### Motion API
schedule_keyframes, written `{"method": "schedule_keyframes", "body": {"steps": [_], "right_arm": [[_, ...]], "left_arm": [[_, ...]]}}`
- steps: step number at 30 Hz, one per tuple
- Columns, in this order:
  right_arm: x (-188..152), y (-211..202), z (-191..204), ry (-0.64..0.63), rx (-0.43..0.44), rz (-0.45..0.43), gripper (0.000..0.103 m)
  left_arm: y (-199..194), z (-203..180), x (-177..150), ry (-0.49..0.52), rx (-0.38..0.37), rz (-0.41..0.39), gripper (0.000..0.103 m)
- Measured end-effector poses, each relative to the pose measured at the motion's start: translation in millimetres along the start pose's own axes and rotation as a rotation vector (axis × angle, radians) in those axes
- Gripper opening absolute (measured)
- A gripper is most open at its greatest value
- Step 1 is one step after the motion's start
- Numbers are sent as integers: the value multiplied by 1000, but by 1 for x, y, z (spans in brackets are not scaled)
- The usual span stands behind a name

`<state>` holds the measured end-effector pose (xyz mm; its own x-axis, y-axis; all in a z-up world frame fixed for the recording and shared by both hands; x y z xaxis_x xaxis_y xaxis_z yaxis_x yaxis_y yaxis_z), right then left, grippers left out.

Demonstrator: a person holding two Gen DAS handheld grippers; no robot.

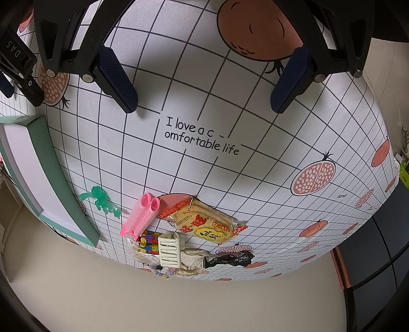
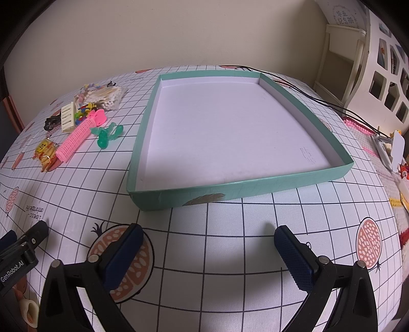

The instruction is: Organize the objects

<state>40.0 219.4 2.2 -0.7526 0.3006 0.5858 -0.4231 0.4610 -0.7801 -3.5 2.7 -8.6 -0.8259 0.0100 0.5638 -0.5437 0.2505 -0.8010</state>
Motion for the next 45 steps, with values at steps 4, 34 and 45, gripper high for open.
{"method": "schedule_keyframes", "body": {"steps": [4, 34, 45], "right_arm": [[0, 0, 0, 1, 0, 0, 103], [150, -80, 42, -111, 205, -79, 97], [165, -22, 93, -226, 245, 37, 78]], "left_arm": [[0, 0, 0, 1, 0, 0, 103], [-39, 8, 146, -98, -103, 108, 102], [17, 30, 174, -167, -8, 182, 96]]}}
Point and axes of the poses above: each gripper's, at about its wrist camera, not at the fingertips, and y roughly the way its jaws point, z to its left, x to its top, the point moved 1 cm from there along y, roughly the way its jaws point, and after that the axes turned 14 degrees about -x, right-handed, at the moved point
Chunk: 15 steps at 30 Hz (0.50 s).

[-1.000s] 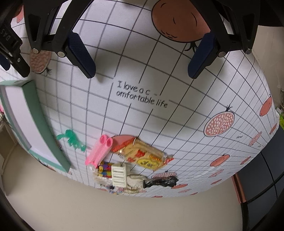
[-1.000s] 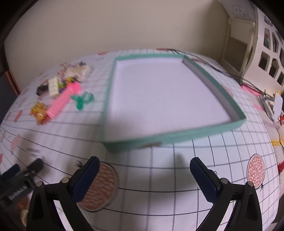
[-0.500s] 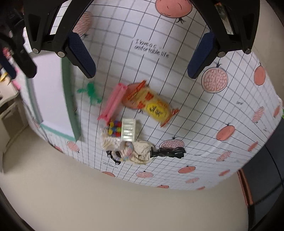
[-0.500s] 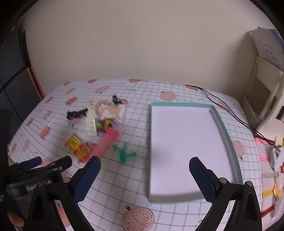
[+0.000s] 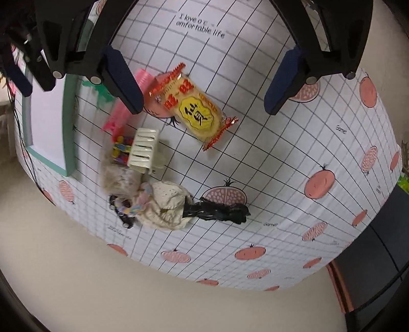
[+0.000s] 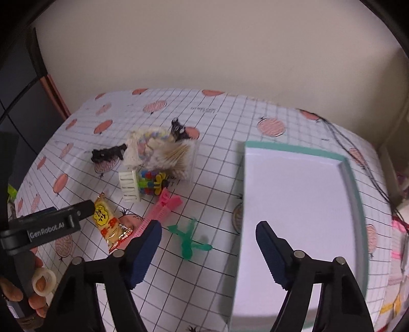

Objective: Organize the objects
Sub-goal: 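Reach the left tool to the yellow snack packet and grasp it while the right tool grasps the green toy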

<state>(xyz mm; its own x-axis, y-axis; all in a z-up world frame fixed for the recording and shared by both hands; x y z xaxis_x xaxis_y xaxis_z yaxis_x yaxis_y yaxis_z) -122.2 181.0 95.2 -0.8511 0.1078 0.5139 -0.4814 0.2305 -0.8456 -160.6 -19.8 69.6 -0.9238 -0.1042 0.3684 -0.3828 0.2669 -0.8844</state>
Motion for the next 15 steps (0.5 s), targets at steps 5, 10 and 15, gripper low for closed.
{"method": "schedule_keyframes", "body": {"steps": [5, 10, 15], "right_arm": [[-8, 29, 16, -27, 26, 75, 71], [-18, 47, 29, -63, 28, 120, 63], [-22, 58, 38, -87, 3, 148, 62]], "left_arm": [[27, 8, -4, -60, -19, 37, 95], [37, 10, -6, -62, -1, 36, 87], [45, 13, -8, -101, -15, 45, 86]]}}
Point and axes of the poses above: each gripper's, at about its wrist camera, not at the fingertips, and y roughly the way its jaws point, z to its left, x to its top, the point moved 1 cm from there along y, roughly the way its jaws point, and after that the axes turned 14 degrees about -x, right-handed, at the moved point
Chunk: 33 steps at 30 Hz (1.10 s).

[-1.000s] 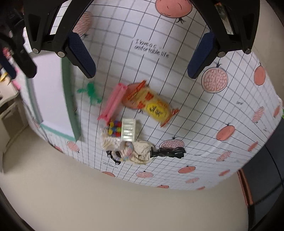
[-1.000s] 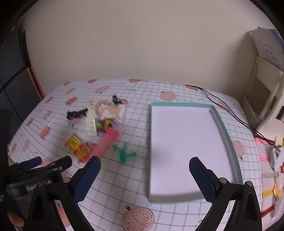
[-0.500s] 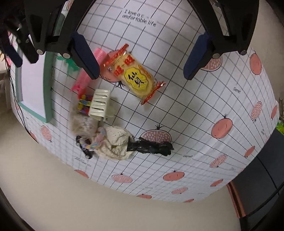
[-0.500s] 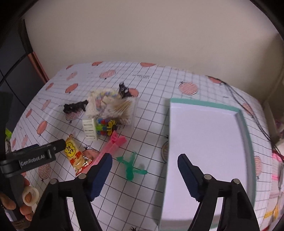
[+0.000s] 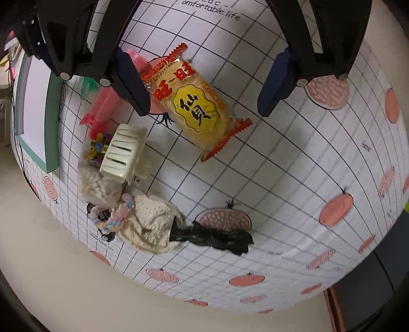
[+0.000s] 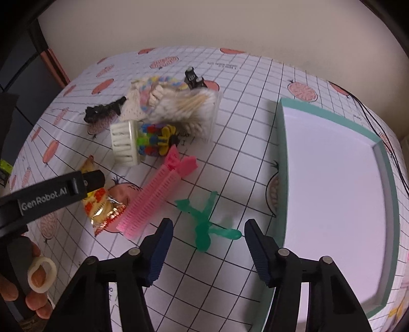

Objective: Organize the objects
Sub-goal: 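Reach the left tool to the yellow snack packet and grasp it while the right tool grasps the green toy, then carry the snack packet and green toy into the mint-green tray and release both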

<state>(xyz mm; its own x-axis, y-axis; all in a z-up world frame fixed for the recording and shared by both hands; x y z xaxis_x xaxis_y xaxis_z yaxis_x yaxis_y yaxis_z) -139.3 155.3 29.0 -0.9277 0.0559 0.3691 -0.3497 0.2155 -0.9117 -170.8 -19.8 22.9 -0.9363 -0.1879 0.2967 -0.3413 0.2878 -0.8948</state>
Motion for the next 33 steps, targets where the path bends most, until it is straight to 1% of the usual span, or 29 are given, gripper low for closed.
{"method": "schedule_keyframes", "body": {"steps": [3, 6, 8, 10, 13, 15, 17, 18, 19, 20, 24, 27, 30, 32, 33], "right_arm": [[0, 5, 1, -14, -10, 9, 62], [0, 11, -1, -1, -8, 25, 62], [-1, 14, -3, 7, -9, 34, 62], [-1, 17, -4, 8, -16, 39, 62], [-1, 20, -6, 16, -10, 47, 59], [-1, 20, -6, 15, -15, 44, 57], [-1, 19, -6, 13, -13, 44, 51], [-1, 19, -5, 9, -10, 43, 49], [-1, 18, -5, 8, -6, 44, 46], [-1, 18, -4, 6, -4, 45, 44], [0, 18, -4, -1, -6, 45, 43], [0, 16, -6, 10, 11, 49, 42], [0, 9, -8, 8, 19, 34, 42], [2, 2, -10, 18, 36, 19, 42], [2, -1, -12, 27, 43, 11, 42]], "left_arm": [[7, 0, -1, -3, 19, 3, 86], [13, 0, -1, -21, 17, 16, 82], [17, -2, -1, -13, 25, 25, 79], [19, -4, -1, 1, 41, 23, 77], [20, -7, 0, 15, 61, 21, 74], [20, -10, 0, 28, 76, 21, 68], [19, -12, 0, 46, 93, 20, 54], [18, -13, 1, 51, 94, 18, 50], [18, -14, 1, 53, 89, 17, 43], [17, -15, 2, 55, 87, 17, 38], [16, -18, 3, 58, 70, 23, 37], [12, -22, 5, 64, 65, 8, 37], [6, -29, 6, 95, 89, -25, 37], [-2, -32, 7, 102, 90, -50, 37], [-14, -28, -7, 102, 85, -64, 37]]}}
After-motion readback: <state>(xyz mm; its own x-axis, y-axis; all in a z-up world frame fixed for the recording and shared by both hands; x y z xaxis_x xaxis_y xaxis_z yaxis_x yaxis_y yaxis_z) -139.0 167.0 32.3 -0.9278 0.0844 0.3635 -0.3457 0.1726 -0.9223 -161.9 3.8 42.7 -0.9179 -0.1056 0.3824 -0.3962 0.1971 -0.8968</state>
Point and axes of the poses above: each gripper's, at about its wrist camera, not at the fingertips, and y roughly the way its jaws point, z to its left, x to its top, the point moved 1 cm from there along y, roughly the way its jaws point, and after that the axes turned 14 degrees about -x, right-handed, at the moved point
